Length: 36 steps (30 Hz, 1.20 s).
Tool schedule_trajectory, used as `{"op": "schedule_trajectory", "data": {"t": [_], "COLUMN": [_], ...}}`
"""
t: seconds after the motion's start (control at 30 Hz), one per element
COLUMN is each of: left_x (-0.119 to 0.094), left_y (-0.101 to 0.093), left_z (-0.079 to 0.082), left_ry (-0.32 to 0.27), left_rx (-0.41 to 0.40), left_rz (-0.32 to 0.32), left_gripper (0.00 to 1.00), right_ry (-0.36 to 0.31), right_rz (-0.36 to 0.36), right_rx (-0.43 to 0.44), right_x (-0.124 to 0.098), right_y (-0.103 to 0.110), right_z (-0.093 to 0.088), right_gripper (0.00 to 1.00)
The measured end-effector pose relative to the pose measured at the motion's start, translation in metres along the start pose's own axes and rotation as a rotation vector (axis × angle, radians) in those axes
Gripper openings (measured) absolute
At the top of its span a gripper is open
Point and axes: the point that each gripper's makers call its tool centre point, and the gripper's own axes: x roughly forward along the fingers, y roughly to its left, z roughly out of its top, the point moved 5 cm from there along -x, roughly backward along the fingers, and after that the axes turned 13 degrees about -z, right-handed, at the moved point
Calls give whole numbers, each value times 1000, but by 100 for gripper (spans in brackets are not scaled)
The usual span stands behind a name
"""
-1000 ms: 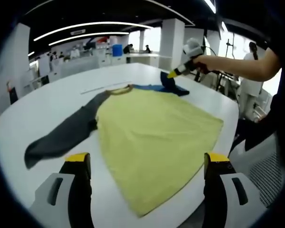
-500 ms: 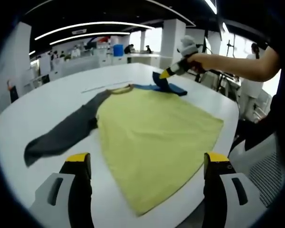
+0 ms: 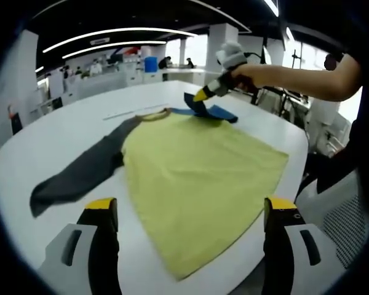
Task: Fold the garment on the visible template until the final outline fits inside the template.
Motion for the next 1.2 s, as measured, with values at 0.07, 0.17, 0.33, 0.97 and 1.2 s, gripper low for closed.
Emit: {"op": "schedule_trajectory", "data": {"t": [0.07, 0.17, 0.33, 0.97, 1.2], "left_x": [1, 2, 3, 2, -1], "left_y": [0, 0, 1, 11, 13], "left_z": [0, 0, 0, -7, -10], "left_ry": [0, 7, 10, 19, 14], "left_rx": [1, 8, 13, 9, -2], "left_rz": [-3, -10, -21, -24, -9], "left_gripper": [96, 96, 96, 96, 96], "right_ry": [2, 2, 3, -5, 3], "right_rz": [3, 10, 27, 100, 140], "right_rx": [4, 4, -8, -32, -22], "right_x": [2, 3, 5, 19, 25], "right_y": [4, 14, 31, 93, 122], "right_z": [1, 3, 6, 31, 33], "right_gripper": [0, 0, 0, 0, 0]}}
